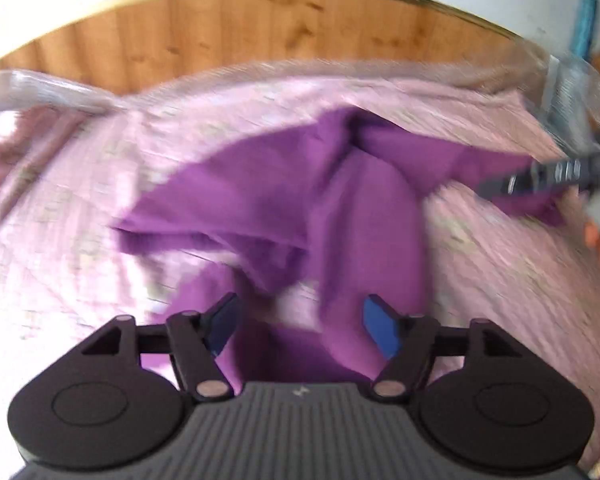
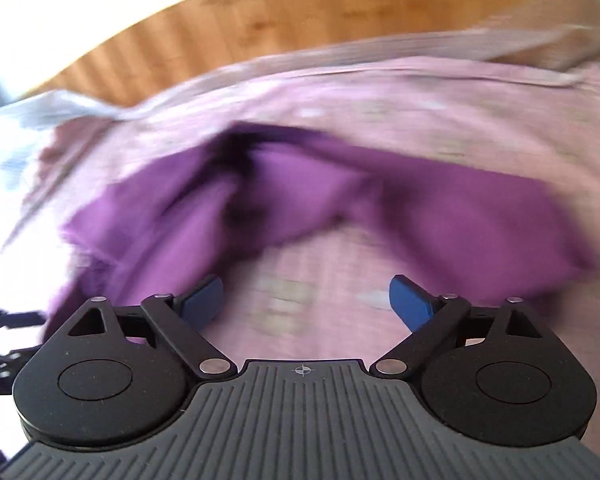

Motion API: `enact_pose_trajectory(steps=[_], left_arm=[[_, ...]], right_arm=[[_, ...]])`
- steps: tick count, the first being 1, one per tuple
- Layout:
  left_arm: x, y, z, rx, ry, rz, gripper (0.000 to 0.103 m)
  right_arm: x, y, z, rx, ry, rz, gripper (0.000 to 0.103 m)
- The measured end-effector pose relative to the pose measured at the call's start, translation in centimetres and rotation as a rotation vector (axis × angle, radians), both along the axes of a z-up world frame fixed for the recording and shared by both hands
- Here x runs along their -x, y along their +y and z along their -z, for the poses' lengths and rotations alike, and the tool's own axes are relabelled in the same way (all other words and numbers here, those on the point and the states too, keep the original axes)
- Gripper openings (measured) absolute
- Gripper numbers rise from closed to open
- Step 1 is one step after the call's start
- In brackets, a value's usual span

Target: Fold clothes

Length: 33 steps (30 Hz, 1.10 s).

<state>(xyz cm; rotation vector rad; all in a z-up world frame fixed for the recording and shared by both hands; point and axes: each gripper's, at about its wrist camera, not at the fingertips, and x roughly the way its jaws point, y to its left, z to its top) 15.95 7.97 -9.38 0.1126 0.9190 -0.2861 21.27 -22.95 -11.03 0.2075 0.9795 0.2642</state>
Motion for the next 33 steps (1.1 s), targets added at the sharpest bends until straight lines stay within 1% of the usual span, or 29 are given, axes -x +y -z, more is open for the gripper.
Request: enact_pose_trajectory(steps=[2, 3, 5, 6, 7, 8, 9, 10, 11, 12, 13, 15, 17, 18, 19, 20, 21, 22, 23, 24, 25, 26, 27, 28, 30, 31, 32, 33], left_arm=[[-1.6, 2.7, -0.8, 0.013, 0.009, -0.126, 0.076], [-2.2, 4.0, -0.8, 0.036, 0.024, -0.188, 0.076], [-3.7, 6.3, -0.6, 0.092, 0.049, -0.295, 0.076], [-4.3, 6.9, -0.5, 0.108, 0.055, -0.317, 0.076], [-4.8, 7.0, -0.4, 0.115, 0.055, -0.326, 0.076], [-5.3, 7.1, -0.4, 0.122, 0.054, -0.333, 0.076], [-5.7, 6.8, -0.4, 0.121, 0.047, -0.324, 0.076], [-6.0, 6.3, -0.4, 0.120, 0.041, -0.311, 0.076], [-6.3, 5.9, -0.4, 0.119, 0.034, -0.298, 0.076], [-6.3, 5.4, -0.3, 0.121, 0.028, -0.283, 0.076], [-6.5, 4.9, 0.0, 0.117, 0.032, -0.273, 0.077], [-6.8, 4.0, 0.8, 0.111, 0.043, -0.252, 0.077], [-7.4, 2.8, 2.3, 0.112, 0.081, -0.225, 0.078], [-7.7, 2.1, 3.0, 0.106, 0.098, -0.210, 0.078], [-8.1, 1.1, 3.7, 0.086, 0.105, -0.189, 0.079], [-8.4, 0.1, 4.3, 0.066, 0.111, -0.165, 0.081], [-8.5, -1.0, 4.7, 0.047, 0.107, -0.125, 0.081], [-8.5, -2.2, 4.8, 0.010, 0.088, -0.090, 0.081], [-8.1, -3.4, 4.7, -0.032, 0.065, -0.041, 0.080], [-7.8, -4.5, 4.7, -0.073, 0.042, 0.008, 0.080], [-7.5, -5.7, 4.6, -0.114, 0.019, 0.056, 0.080], [-6.9, -6.5, 4.6, -0.149, -0.002, 0.107, 0.080], [-6.3, -7.4, 4.6, -0.185, -0.029, 0.159, 0.080], [-5.8, -8.0, 4.7, -0.218, -0.055, 0.197, 0.080], [-5.0, -9.2, 5.2, -0.269, -0.092, 0.254, 0.080], [-5.0, -9.9, 5.5, -0.287, -0.108, 0.275, 0.080], [-4.9, -10.6, 5.6, -0.307, -0.135, 0.292, 0.077], [-4.9, -11.2, 5.7, -0.323, -0.160, 0.311, 0.071]], right_arm=[[-1.4, 5.6, 1.5, -0.054, 0.076, -0.082, 0.094], [-1.3, 8.6, 2.7, -0.066, 0.132, -0.128, 0.094], [0.2, 13.8, 4.7, -0.053, 0.200, -0.219, 0.094], [1.1, 15.6, 5.3, -0.002, 0.197, -0.253, 0.092], [2.0, 17.0, 5.8, 0.074, 0.175, -0.279, 0.073], [2.9, 17.8, 5.7, 0.160, 0.123, -0.313, 0.032], [3.6, 17.9, 5.1, 0.233, 0.071, -0.351, 0.007], [3.7, 16.6, 4.2, 0.243, 0.042, -0.357, 0.008], [3.4, 14.3, 2.9, 0.244, 0.017, -0.328, 0.008], [3.1, 11.8, 1.4, 0.282, -0.022, -0.283, 0.008], [2.9, 8.7, -0.3, 0.333, -0.067, -0.216, 0.008], [2.1, 0.7, -3.3, 0.409, -0.103, -0.002, 0.008], [1.5, -8.2, -4.6, 0.466, -0.086, 0.248, 0.010], [1.5, -12.1, -4.3, 0.505, -0.065, 0.364, 0.013], [1.5, -14.7, -3.4, 0.558, -0.013, 0.433, 0.025], [1.3, -16.9, -2.4, 0.614, 0.054, 0.478, 0.036], [1.4, -18.4, -1.9, 0.615, 0.103, 0.498, 0.036], [1.8, -19.1, -2.1, 0.556, 0.098, 0.510, 0.036], [2.6, -19.1, -2.8, 0.473, 0.052, 0.520, 0.053], [3.2, -18.5, -3.1, 0.416, 0.017, 0.510, 0.066], [3.5, -17.8, -3.3, 0.382, -0.006, 0.490, 0.084], [4.2, -16.9, -3.2, 0.363, -0.023, 0.460, 0.086], [4.6, -15.9, -2.7, 0.357, -0.025, 0.428, 0.086], [4.9, -15.1, -1.9, 0.347, -0.011, 0.407, 0.086], [5.6, -13.7, 0.7, 0.301, 0.055, 0.398, 0.090], [5.9, -13.2, 2.2, 0.298, 0.097, 0.407, 0.090], [6.2, -12.8, 3.7, 0.295, 0.138, 0.416, 0.090], [6.3, -12.6, 5.2, 0.296, 0.174, 0.427, 0.089]])
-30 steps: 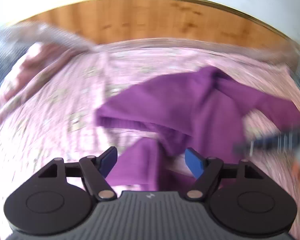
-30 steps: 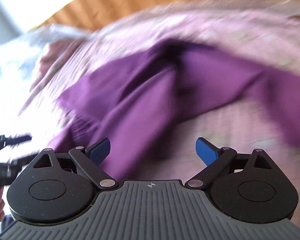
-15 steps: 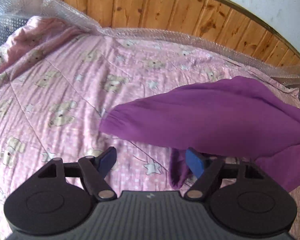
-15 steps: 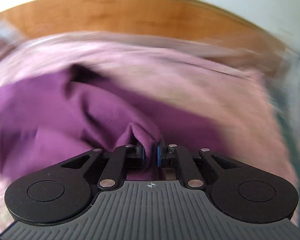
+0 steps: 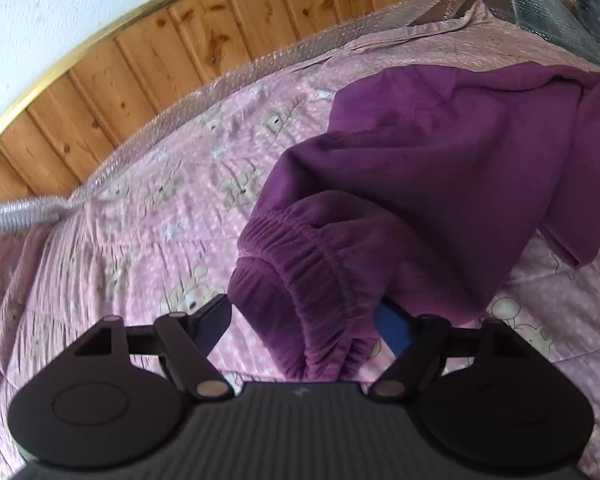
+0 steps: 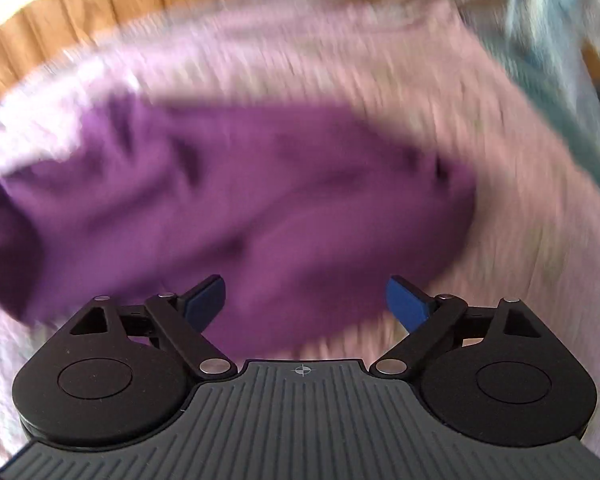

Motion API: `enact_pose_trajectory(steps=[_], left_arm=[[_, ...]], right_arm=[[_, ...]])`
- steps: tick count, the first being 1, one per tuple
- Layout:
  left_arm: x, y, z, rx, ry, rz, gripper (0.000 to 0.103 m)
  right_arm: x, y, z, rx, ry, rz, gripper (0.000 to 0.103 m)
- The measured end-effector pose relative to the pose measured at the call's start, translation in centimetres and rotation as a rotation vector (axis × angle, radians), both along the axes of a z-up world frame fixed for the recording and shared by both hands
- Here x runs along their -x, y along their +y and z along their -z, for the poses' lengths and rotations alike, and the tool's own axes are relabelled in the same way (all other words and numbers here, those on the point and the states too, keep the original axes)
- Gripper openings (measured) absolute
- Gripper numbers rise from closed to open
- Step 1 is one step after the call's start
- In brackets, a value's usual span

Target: Fold clothes

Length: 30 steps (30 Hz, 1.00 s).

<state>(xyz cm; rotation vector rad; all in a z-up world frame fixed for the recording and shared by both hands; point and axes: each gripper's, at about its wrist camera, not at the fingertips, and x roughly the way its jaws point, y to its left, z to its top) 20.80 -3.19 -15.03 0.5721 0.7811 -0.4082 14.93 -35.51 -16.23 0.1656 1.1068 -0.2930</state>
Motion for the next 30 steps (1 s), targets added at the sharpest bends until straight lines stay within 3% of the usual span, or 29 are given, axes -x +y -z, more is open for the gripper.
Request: enact_pose_trajectory(steps=[1, 2, 3, 4, 6, 8, 11, 15, 18, 21, 23, 24, 25, 26, 27, 29, 30], left_arm=[[0.0, -0.4, -0.3, 0.009, -0.005, 0.032, 0.046], [-0.1, -0.7, -0.6, 0.022, -0.009, 0.061, 0.010], [-0.1, -0.7, -1.5, 0.054, -0.009, 0.075, 0.011], [-0.1, -0.6, -2.5, 0.087, -0.010, 0.091, 0.010], [0.6, 0.4, -5.2, 0.162, -0.024, 0.128, 0.010], [1.6, 2.2, -8.8, 0.248, -0.007, 0.167, 0.009], [3.0, 6.2, -15.7, 0.424, -0.002, 0.182, 0.009], [0.3, 13.2, -24.1, 0.719, -0.068, 0.006, 0.009], [-5.6, 16.5, -25.2, 0.805, -0.071, -0.213, 0.009], [-13.8, 17.3, -20.2, 0.695, -0.008, -0.504, 0.010], [-18.0, 17.9, -14.2, 0.536, 0.074, -0.728, 0.012], [-18.7, 17.8, -11.5, 0.459, 0.127, -0.790, 0.012], [-19.2, 17.6, -8.9, 0.390, 0.177, -0.840, 0.014], [-18.3, 17.4, -7.5, 0.373, 0.204, -0.835, 0.018], [-17.3, 17.2, -6.2, 0.361, 0.227, -0.829, 0.021], [-13.6, 17.7, -5.4, 0.401, 0.227, -0.806, 0.035], [-11.7, 17.9, -5.0, 0.420, 0.227, -0.795, 0.042]], right_arm=[[0.1, -0.1, 0.8, -0.019, -0.015, 0.009, 0.078], [0.3, -0.3, 1.1, -0.048, -0.059, 0.013, 0.052], [0.5, -0.5, 1.5, -0.076, -0.102, 0.016, 0.038], [0.6, -0.7, 1.1, -0.082, -0.143, 0.012, 0.009], [0.7, -1.7, -0.8, -0.075, -0.221, -0.001, 0.002], [1.3, -3.0, -3.6, -0.067, -0.292, -0.008, 0.001], [3.8, -6.3, -10.6, -0.069, -0.465, 0.010, 0.001], [5.8, -12.2, -21.6, -0.106, -0.740, 0.077, 0.001], [1.0, -16.1, -26.0, -0.150, -0.824, 0.082, 0.001], [-9.1, -17.1, -23.0, -0.222, -0.714, 0.176, 0.001], [-16.1, -17.6, -20.4, -0.274, -0.626, 0.246, 0.003], [-18.8, -17.8, -18.3, -0.321, -0.560, 0.289, 0.006], [-20.7, -17.8, -15.5, -0.386, -0.464, 0.319, 0.018], [-21.5, -17.0, -13.1, -0.433, -0.372, 0.319, 0.030], [-21.0, -15.7, -11.4, -0.447, -0.334, 0.297, 0.033], [-18.4, -13.0, -9.2, -0.444, -0.324, 0.223, 0.055], [-16.6, -12.2, -8.4, -0.426, -0.322, 0.187, 0.058]])
